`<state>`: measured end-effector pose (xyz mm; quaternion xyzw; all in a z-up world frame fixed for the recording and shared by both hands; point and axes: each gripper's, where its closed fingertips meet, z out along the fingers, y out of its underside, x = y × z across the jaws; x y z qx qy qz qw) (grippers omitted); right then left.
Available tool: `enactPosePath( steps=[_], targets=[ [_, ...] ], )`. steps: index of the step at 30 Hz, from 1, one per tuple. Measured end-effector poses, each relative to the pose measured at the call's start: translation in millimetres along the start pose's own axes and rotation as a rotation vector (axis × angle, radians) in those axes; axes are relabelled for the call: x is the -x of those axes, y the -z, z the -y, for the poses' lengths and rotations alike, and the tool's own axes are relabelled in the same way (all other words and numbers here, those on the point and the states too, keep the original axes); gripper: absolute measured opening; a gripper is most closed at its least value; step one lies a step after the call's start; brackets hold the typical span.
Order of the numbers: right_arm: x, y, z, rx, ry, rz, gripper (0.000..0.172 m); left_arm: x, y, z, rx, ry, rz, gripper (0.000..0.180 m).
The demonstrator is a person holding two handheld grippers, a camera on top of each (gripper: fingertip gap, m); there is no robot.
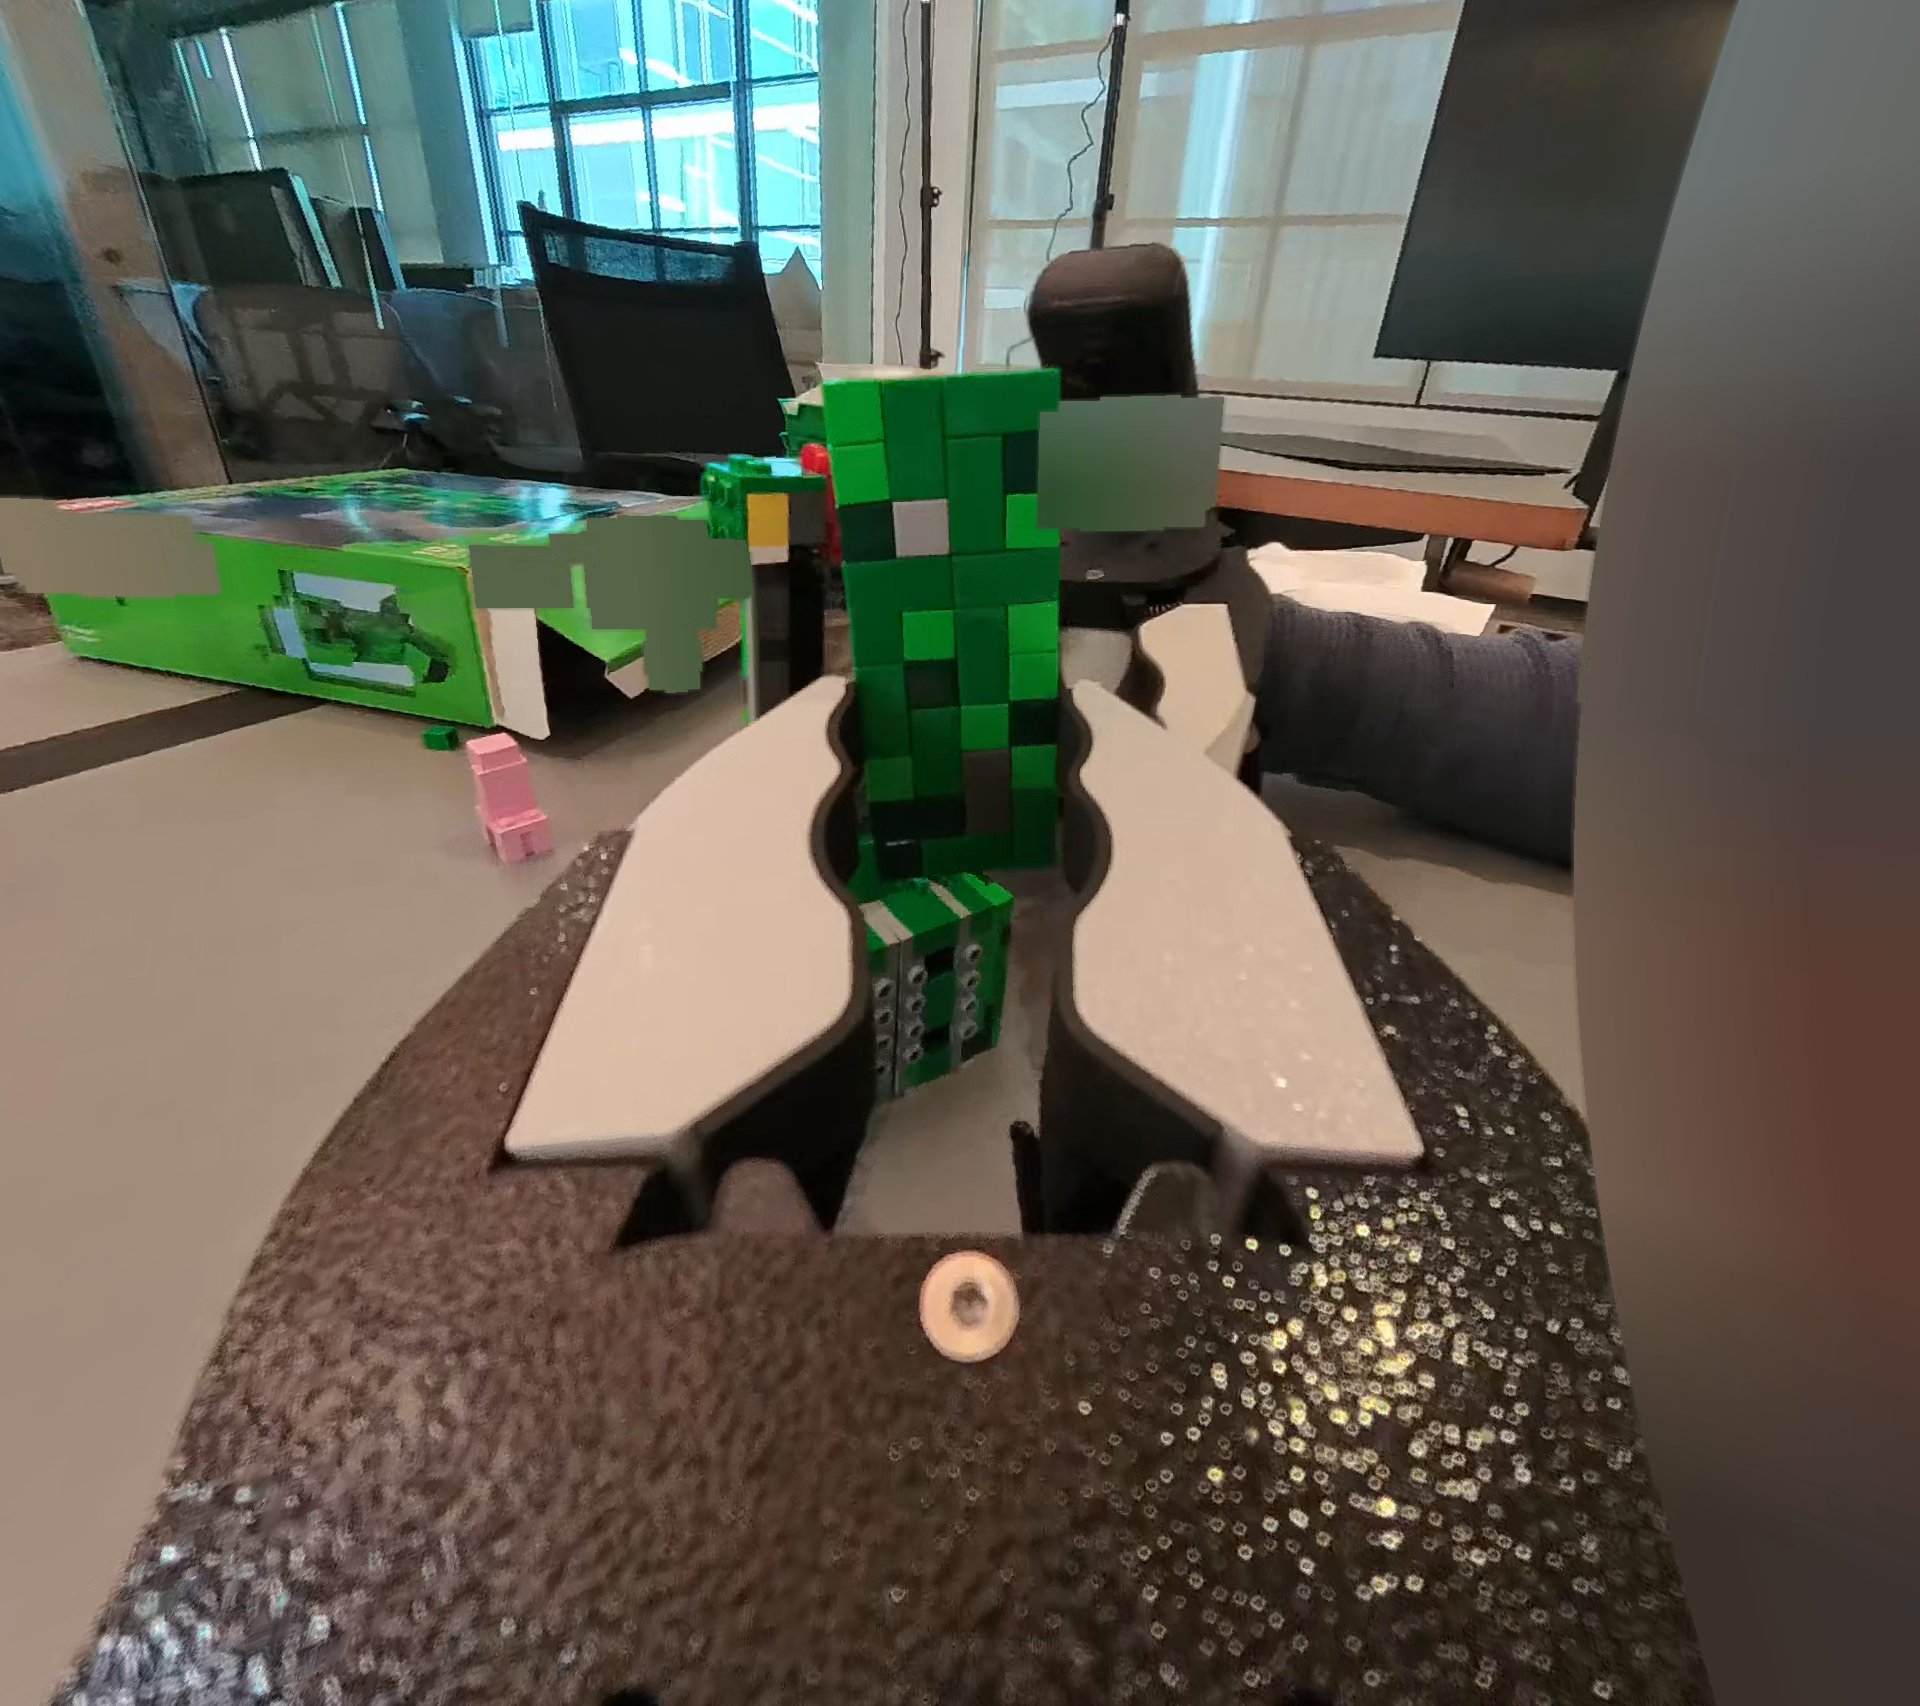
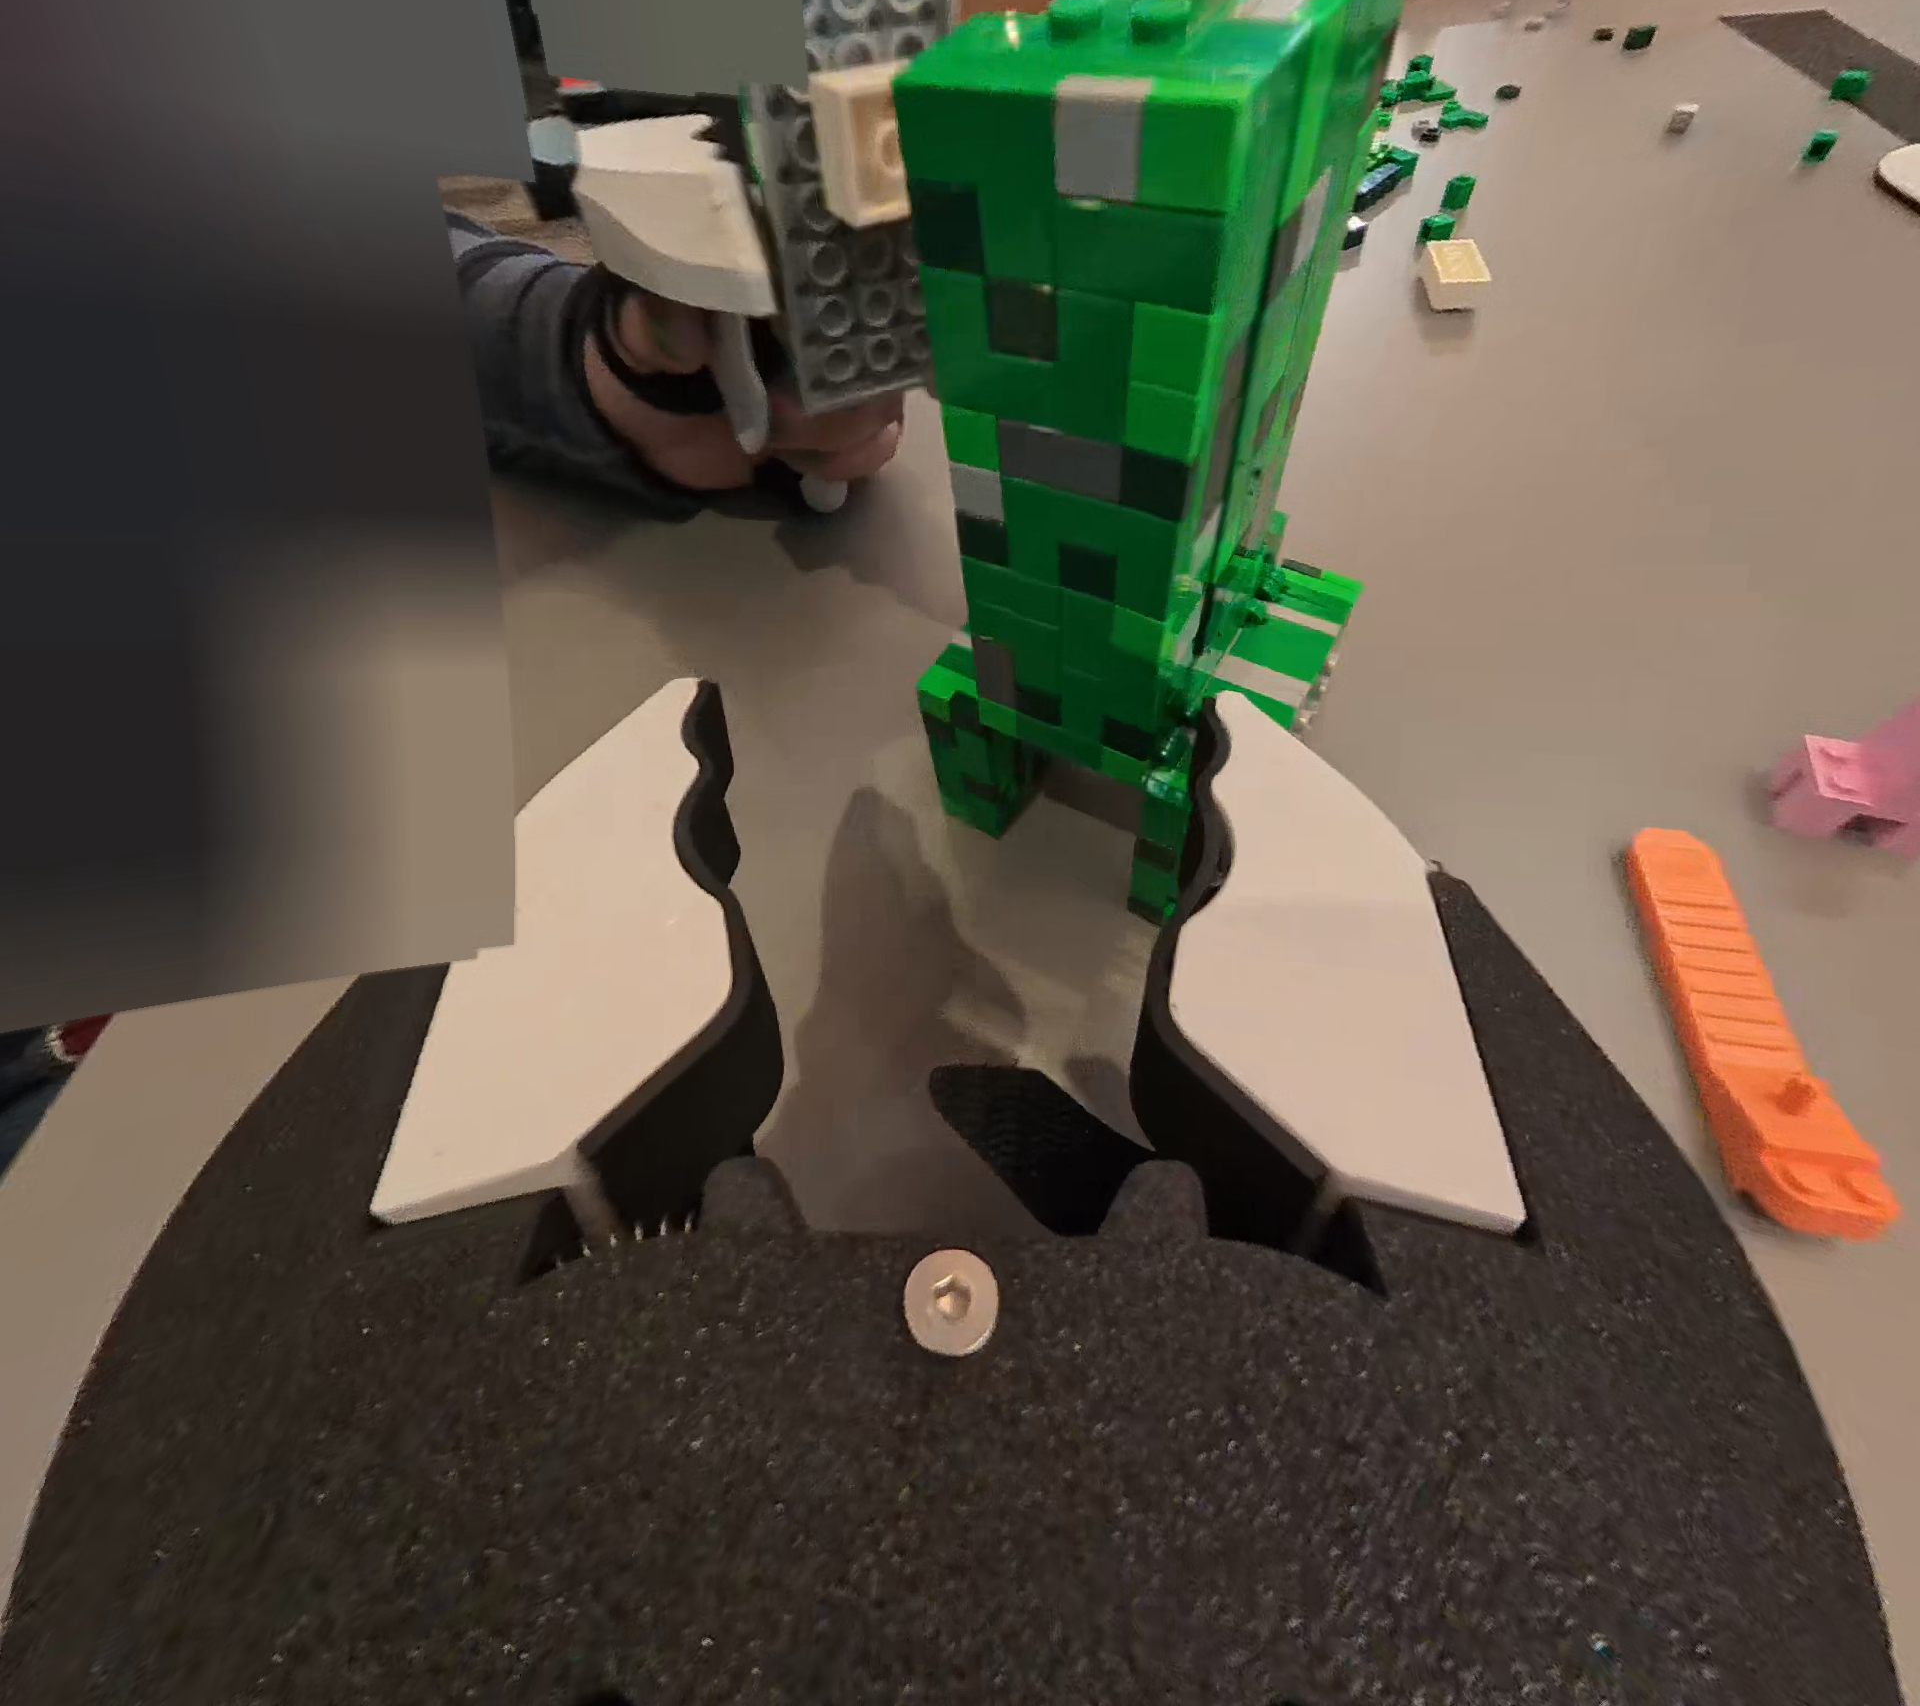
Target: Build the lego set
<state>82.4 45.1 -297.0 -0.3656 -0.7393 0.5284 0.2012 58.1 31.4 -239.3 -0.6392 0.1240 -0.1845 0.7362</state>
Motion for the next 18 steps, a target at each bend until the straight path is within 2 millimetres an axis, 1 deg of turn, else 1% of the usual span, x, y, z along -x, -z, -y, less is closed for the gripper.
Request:
enactPosePath(
  steps=[3,5,9,12,13,15,16,18],
  targets=[
    [11,-1,1,-0.011,-0.024,0.035,0.079,6,1,-5,0.050,0.015,0.016,0.035],
    [15,-1,0,-0.010,-0.018,0.037,0.078,7,2,-6,0.054,0.025,0.005,0.035],
    [12,-2,1,-0.017,-0.024,0.013,0.077,10,3,-9,0.082,0.019,0.010,0.035],
    [0,3,6,-0.039,0.021,-0.078,0.075,8,1,-11,0.099,0.012,-0.006,0.035],
    [-2,8,12,-0.050,0.035,-0.106,0.072,6,1,-11,0.100,0.007,-0.023,0.035],
    [-3,22,33,-0.092,0.047,-0.157,0.066,5,1,-12,0.108,-0.009,-0.017,0.035],
    [0,30,48,-0.129,0.061,-0.163,0.061,6,1,-11,0.111,-0.025,-0.012,0.035],
    [17,41,73,-0.150,0.166,-0.165,0.057,1,2,-4,0.104,-0.042,-0.033,0.035]
  ],
)
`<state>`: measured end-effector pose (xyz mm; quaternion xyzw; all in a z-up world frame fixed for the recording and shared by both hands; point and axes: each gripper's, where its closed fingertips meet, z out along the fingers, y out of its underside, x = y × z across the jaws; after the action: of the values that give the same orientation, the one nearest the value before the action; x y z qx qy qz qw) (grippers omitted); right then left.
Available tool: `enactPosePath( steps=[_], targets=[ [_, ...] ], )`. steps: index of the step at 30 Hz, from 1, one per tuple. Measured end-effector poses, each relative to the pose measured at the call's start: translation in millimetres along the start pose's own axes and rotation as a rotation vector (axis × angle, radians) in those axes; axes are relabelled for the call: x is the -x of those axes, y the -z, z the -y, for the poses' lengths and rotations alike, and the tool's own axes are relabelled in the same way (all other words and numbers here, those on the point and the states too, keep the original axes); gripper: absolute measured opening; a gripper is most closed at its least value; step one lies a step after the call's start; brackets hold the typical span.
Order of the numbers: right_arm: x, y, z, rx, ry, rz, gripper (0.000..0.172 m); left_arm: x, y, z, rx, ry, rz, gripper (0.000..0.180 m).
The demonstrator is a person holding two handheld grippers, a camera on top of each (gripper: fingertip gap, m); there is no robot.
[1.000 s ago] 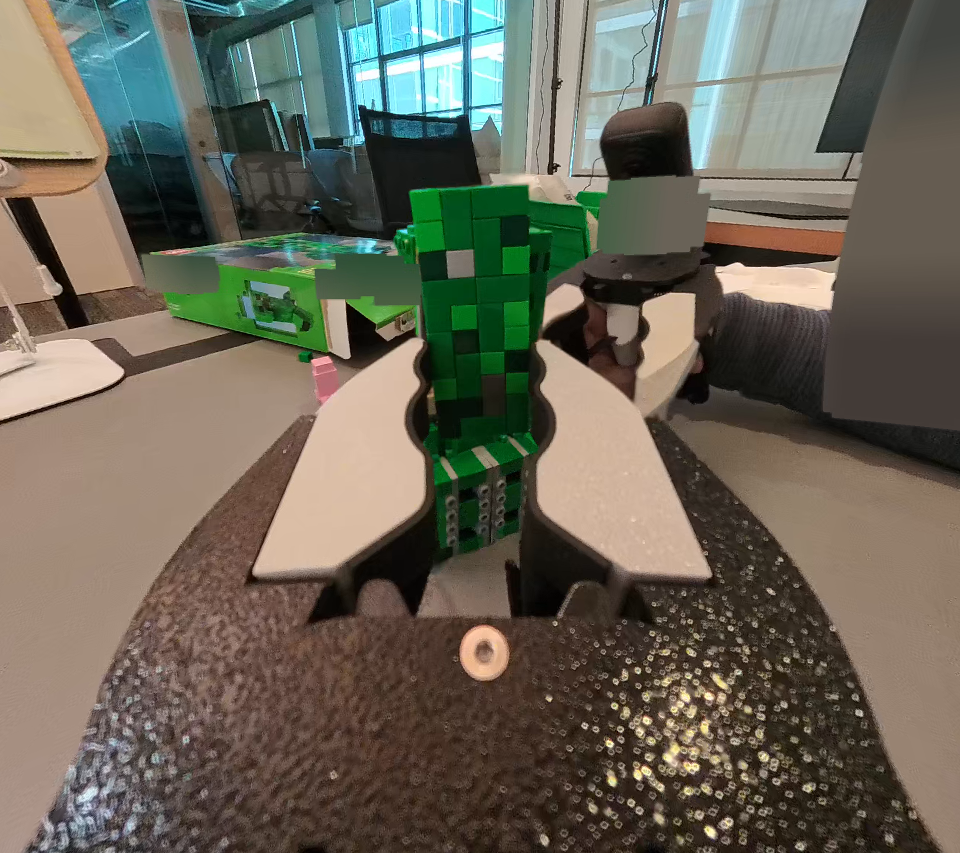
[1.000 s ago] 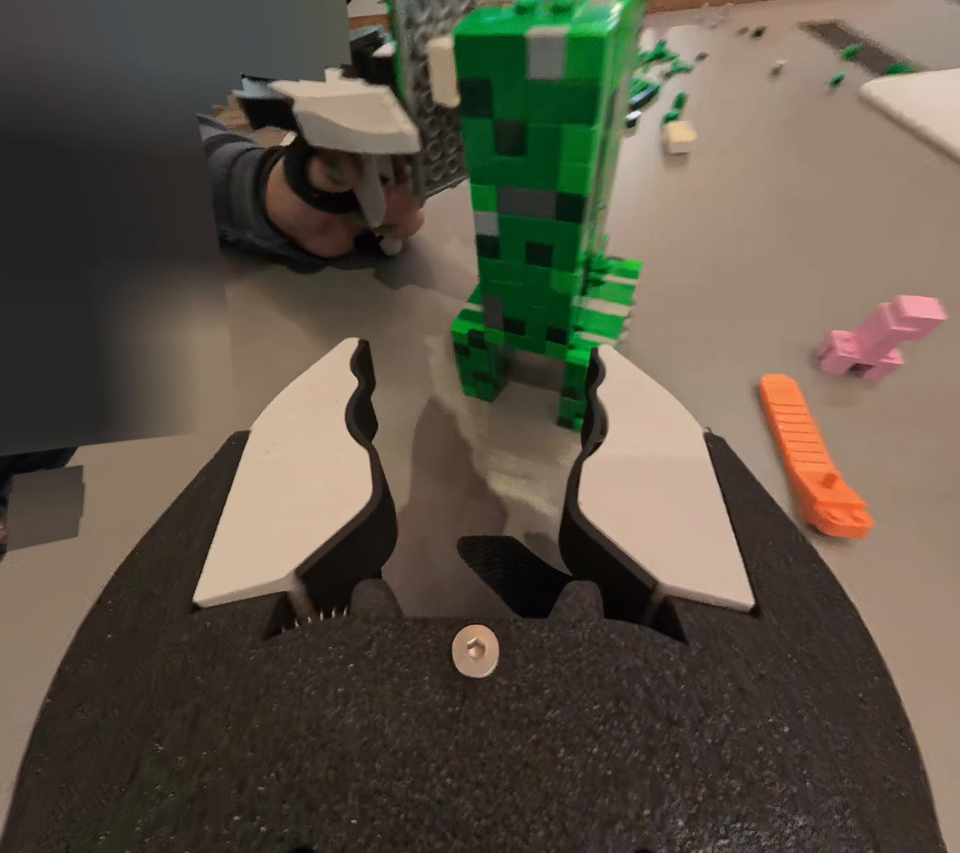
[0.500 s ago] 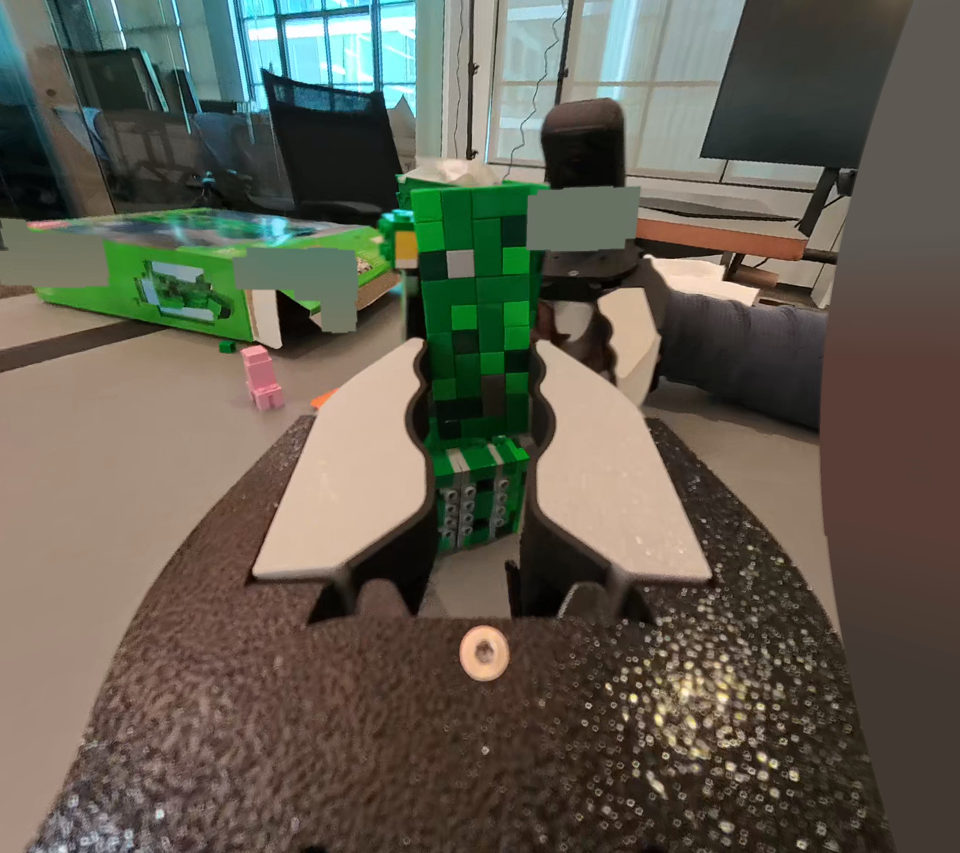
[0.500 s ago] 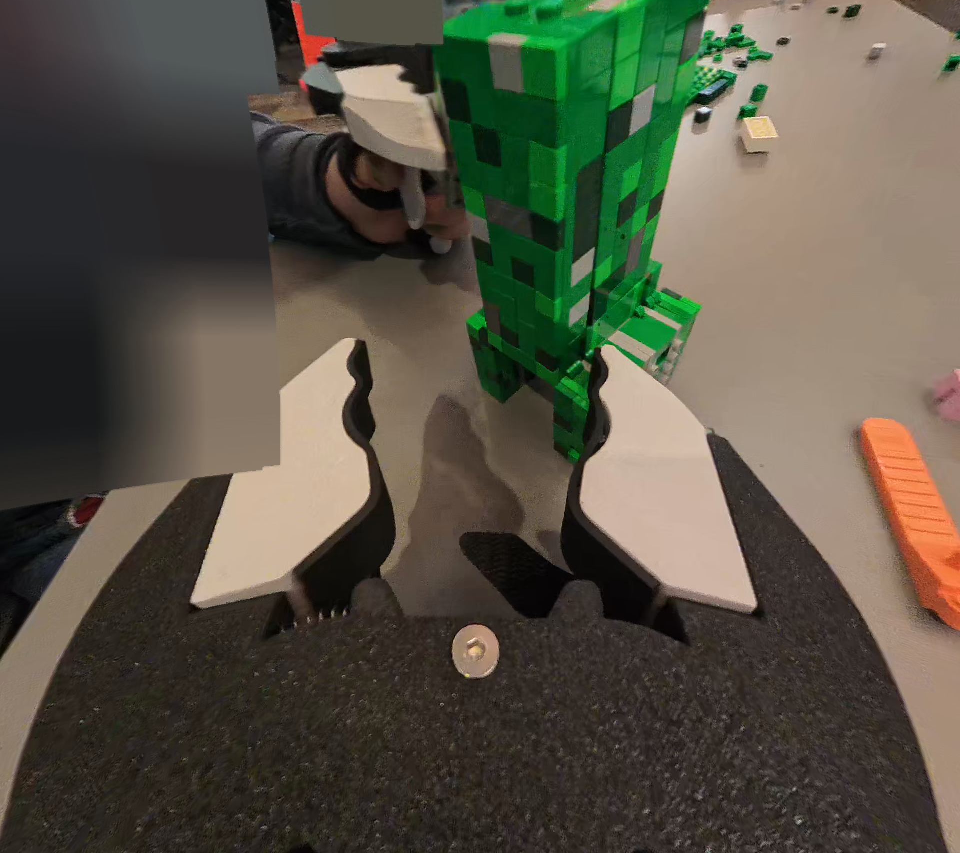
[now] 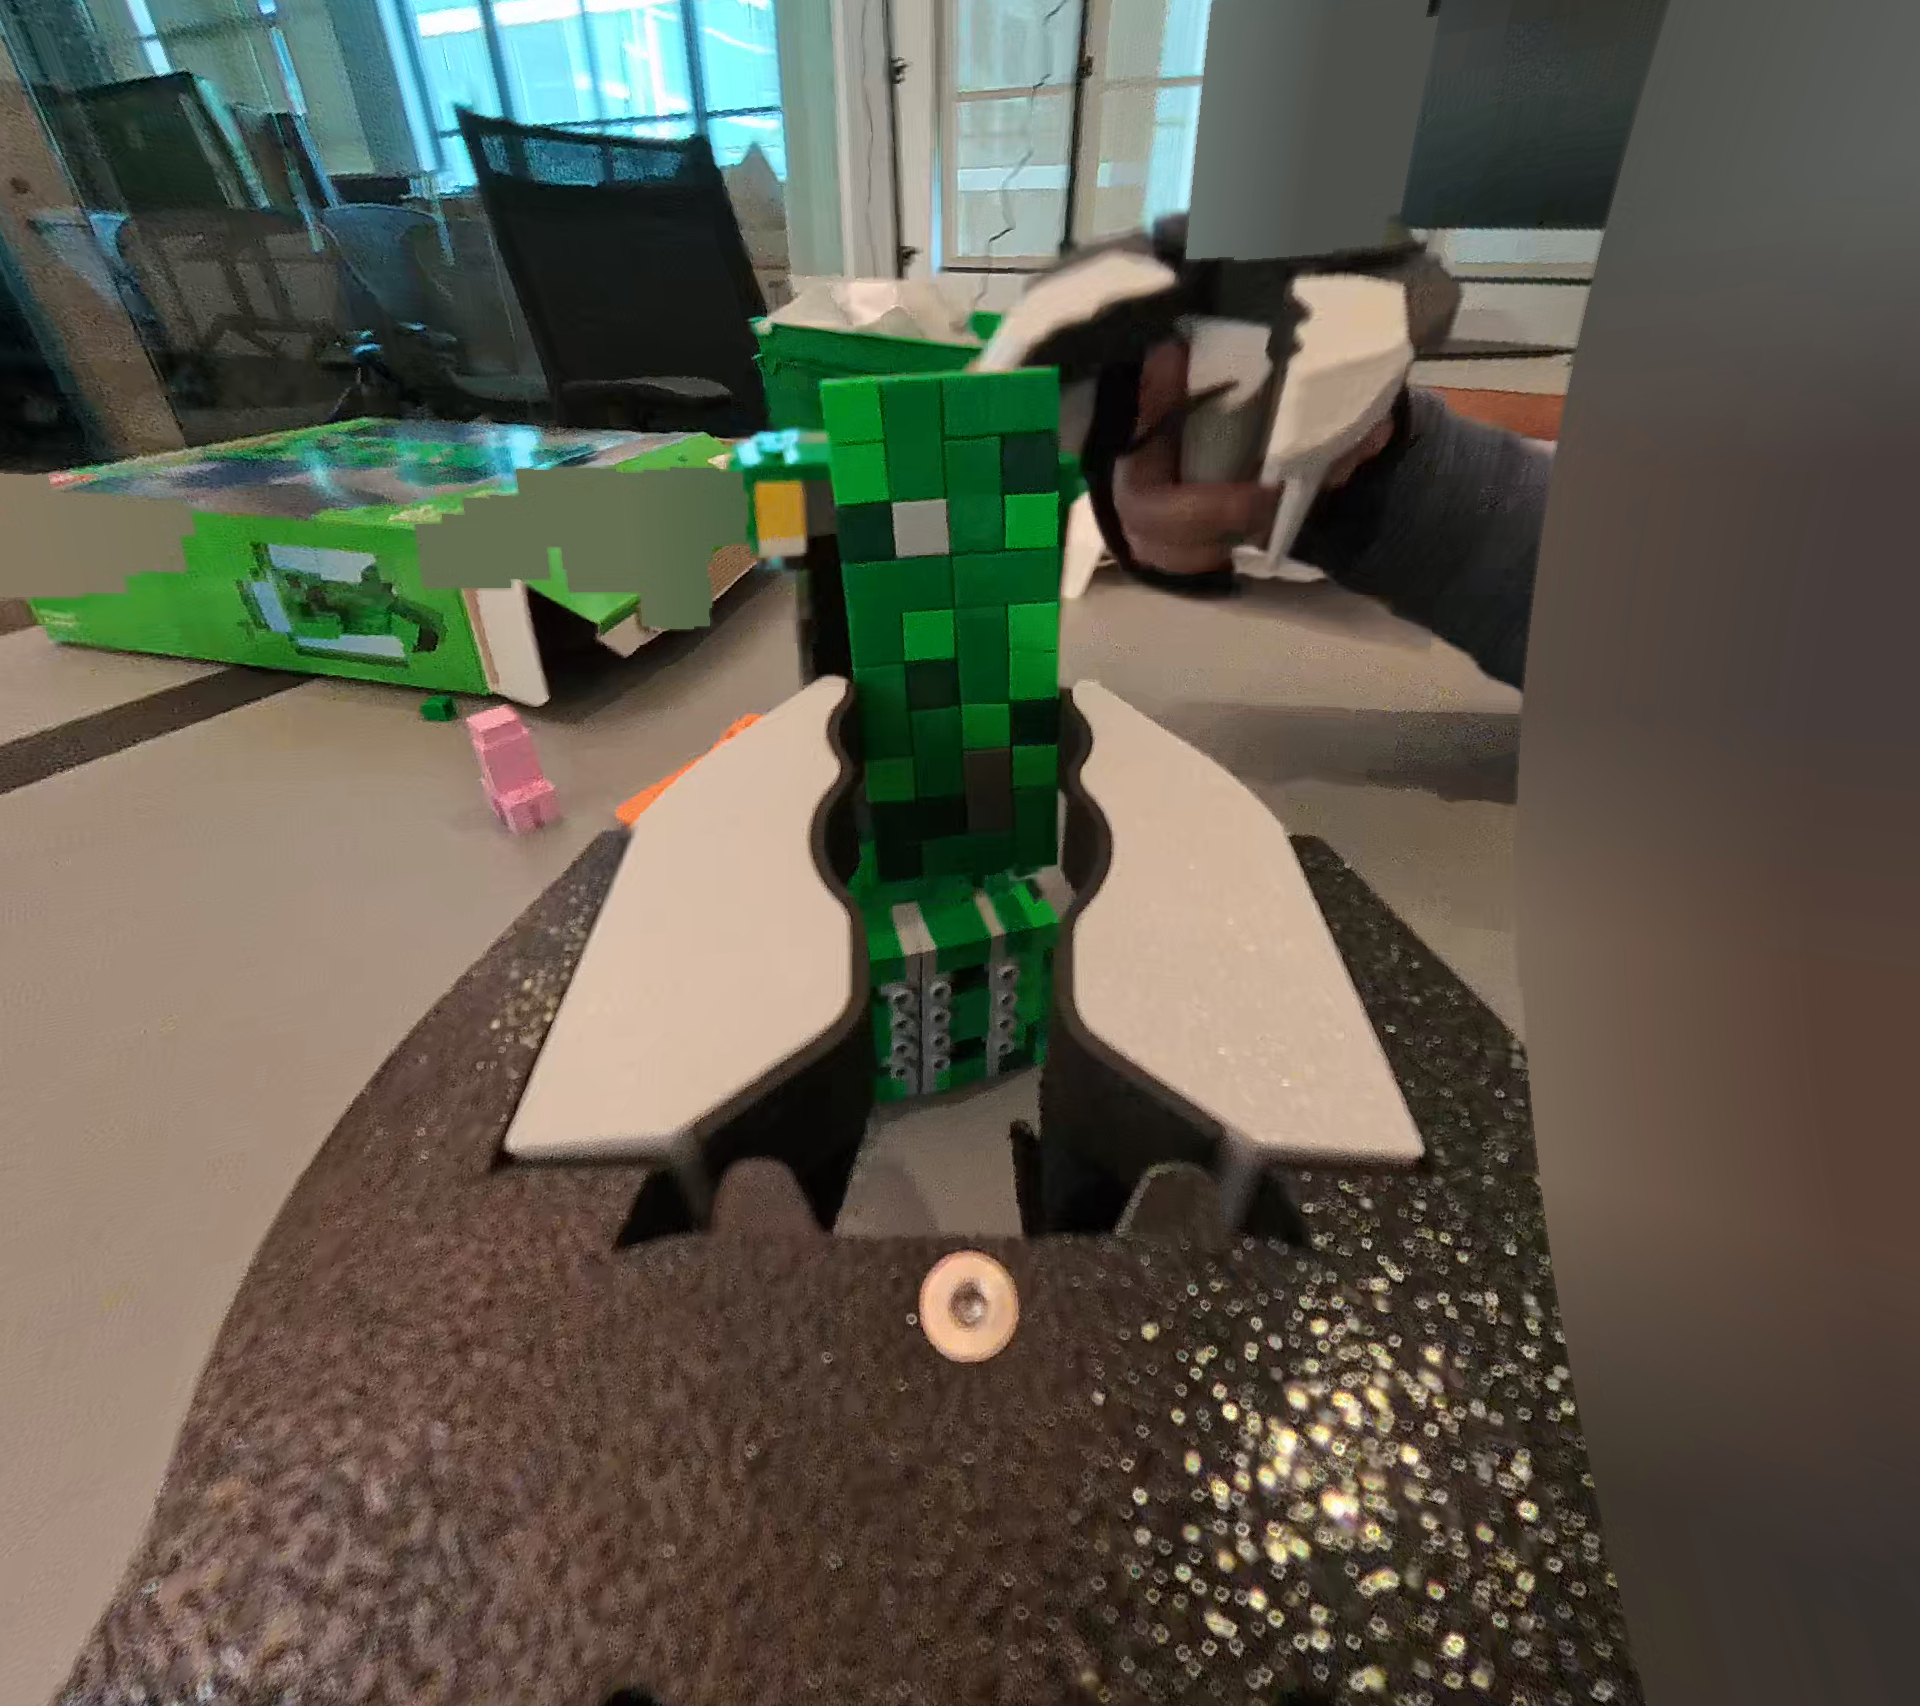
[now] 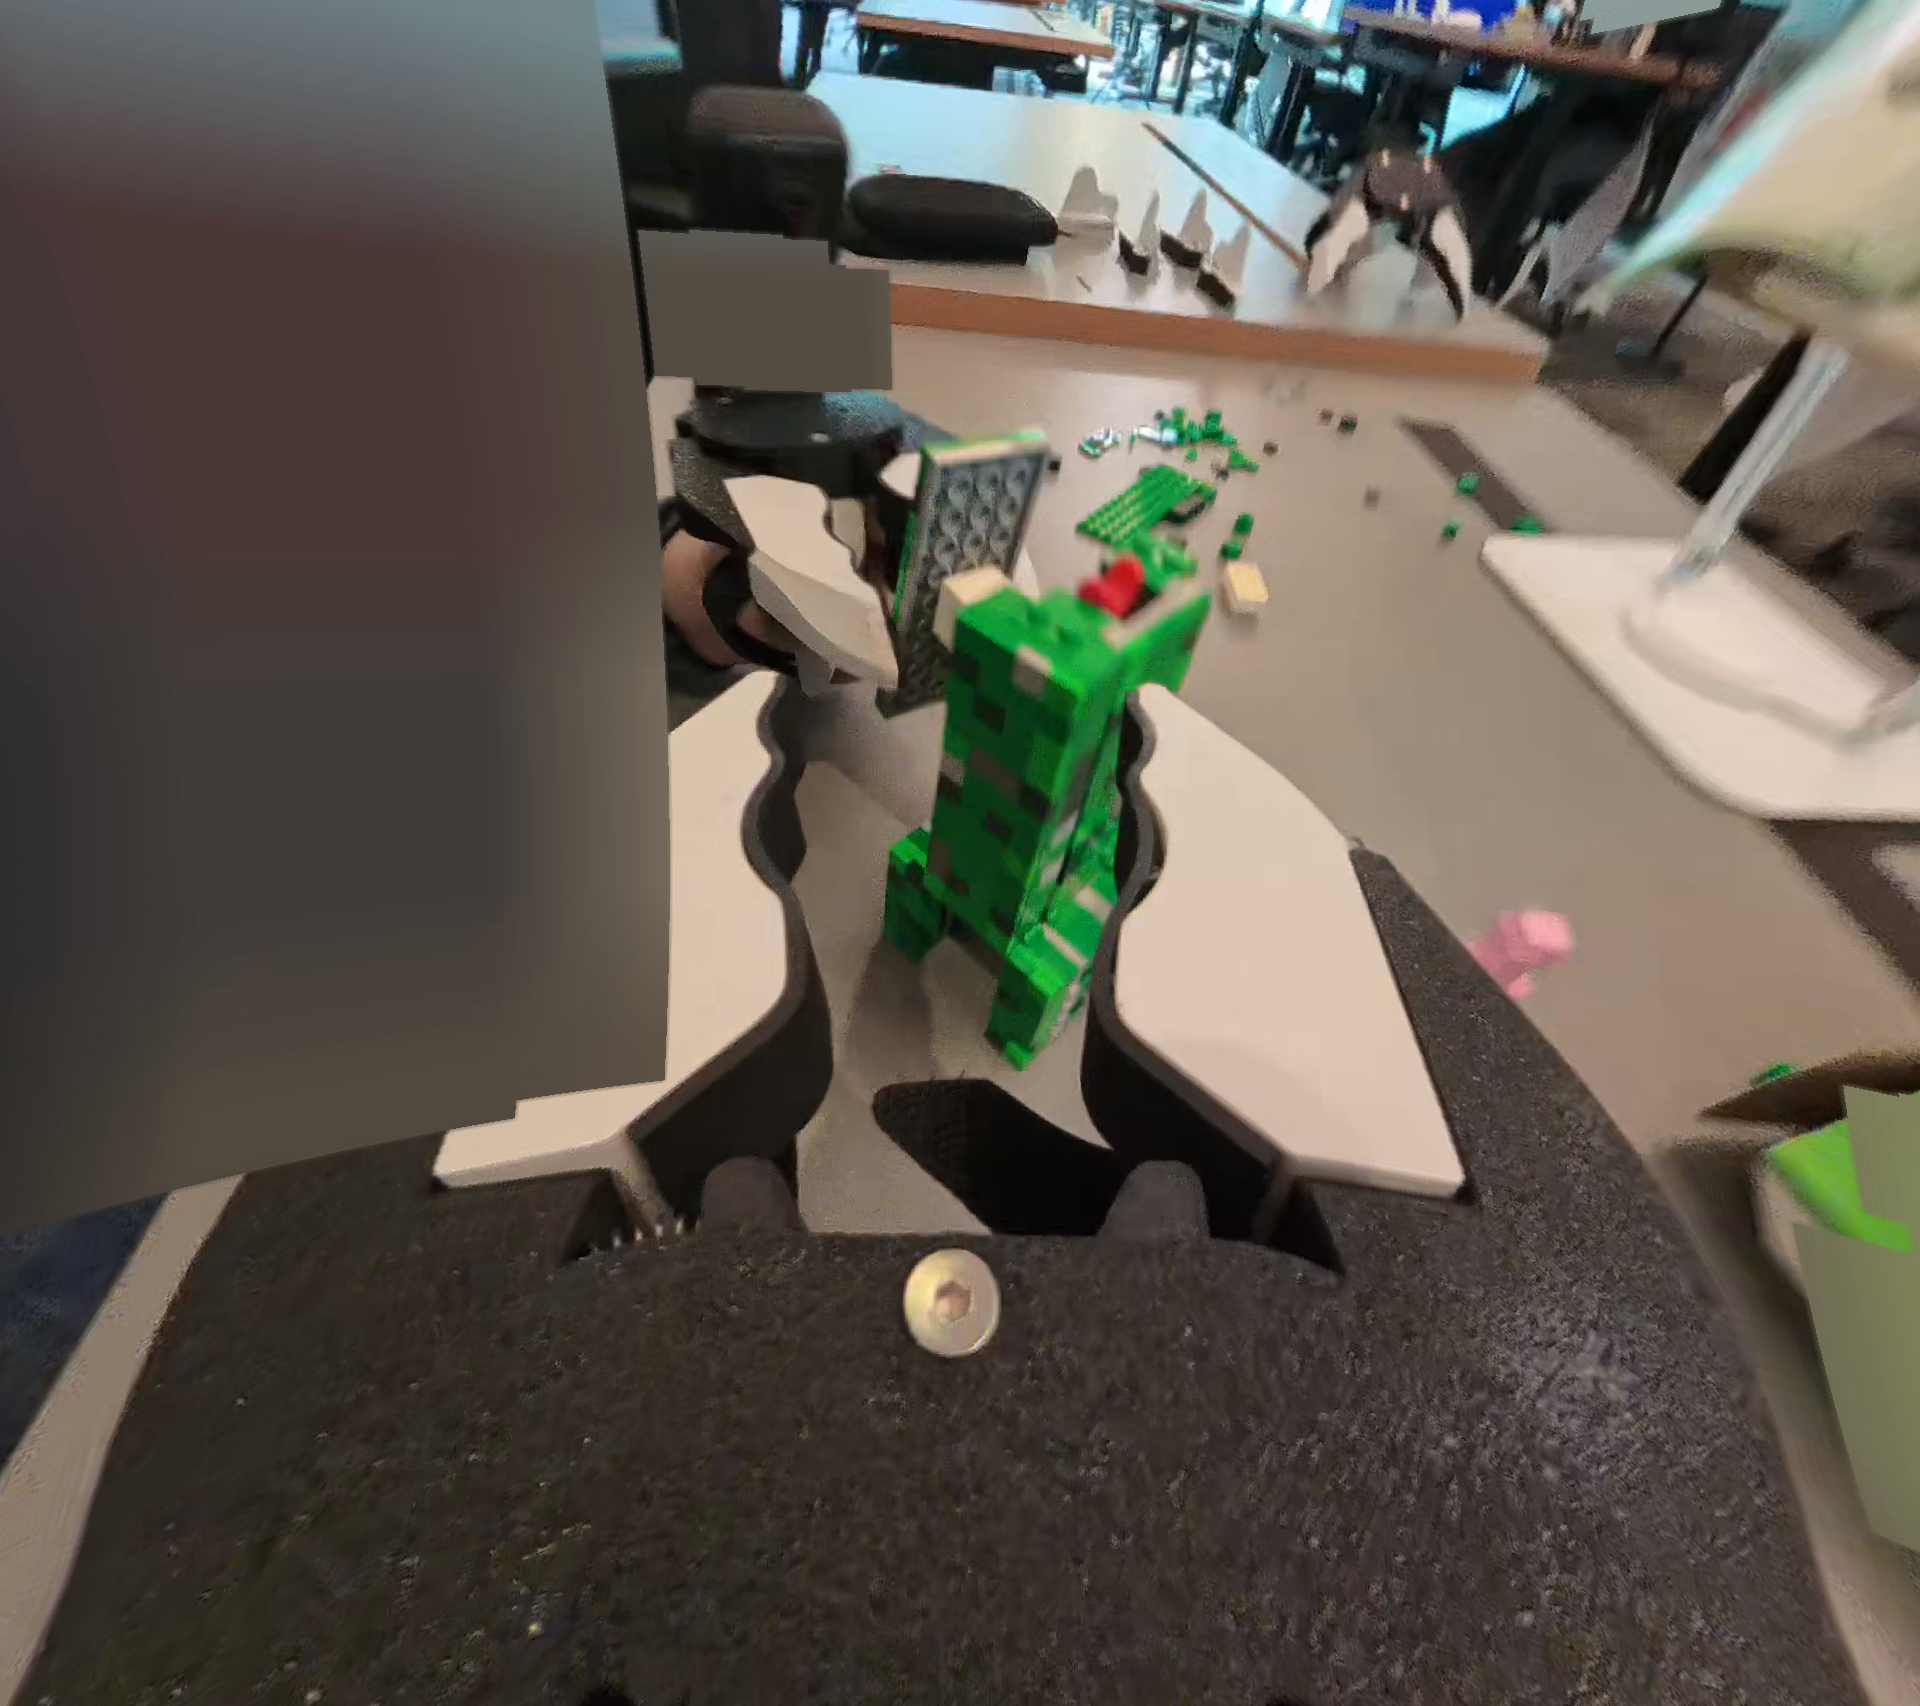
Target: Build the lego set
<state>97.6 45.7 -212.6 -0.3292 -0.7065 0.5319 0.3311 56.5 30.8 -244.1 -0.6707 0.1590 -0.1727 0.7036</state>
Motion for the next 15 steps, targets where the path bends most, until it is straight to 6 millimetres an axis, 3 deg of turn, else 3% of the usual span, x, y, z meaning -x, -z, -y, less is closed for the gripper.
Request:
enactPosePath(
  steps=[3,6,11,15],
  targets=[
    [14,0,25,0.090,0.183,0.036,0.059,-24,-1,6,-0.003,-0.007,-0.181,0.035],
    [29,-10,40,0.183,0.226,0.168,0.059,-43,-1,11,0.003,0.012,-0.299,0.035],
    [37,-27,31,0.391,0.254,0.294,0.046,-53,-4,9,0.047,-0.045,-0.320,0.035],
    [40,-28,29,0.426,0.262,0.339,0.034,-52,-3,11,0.056,-0.059,-0.315,0.035]
  ],
)
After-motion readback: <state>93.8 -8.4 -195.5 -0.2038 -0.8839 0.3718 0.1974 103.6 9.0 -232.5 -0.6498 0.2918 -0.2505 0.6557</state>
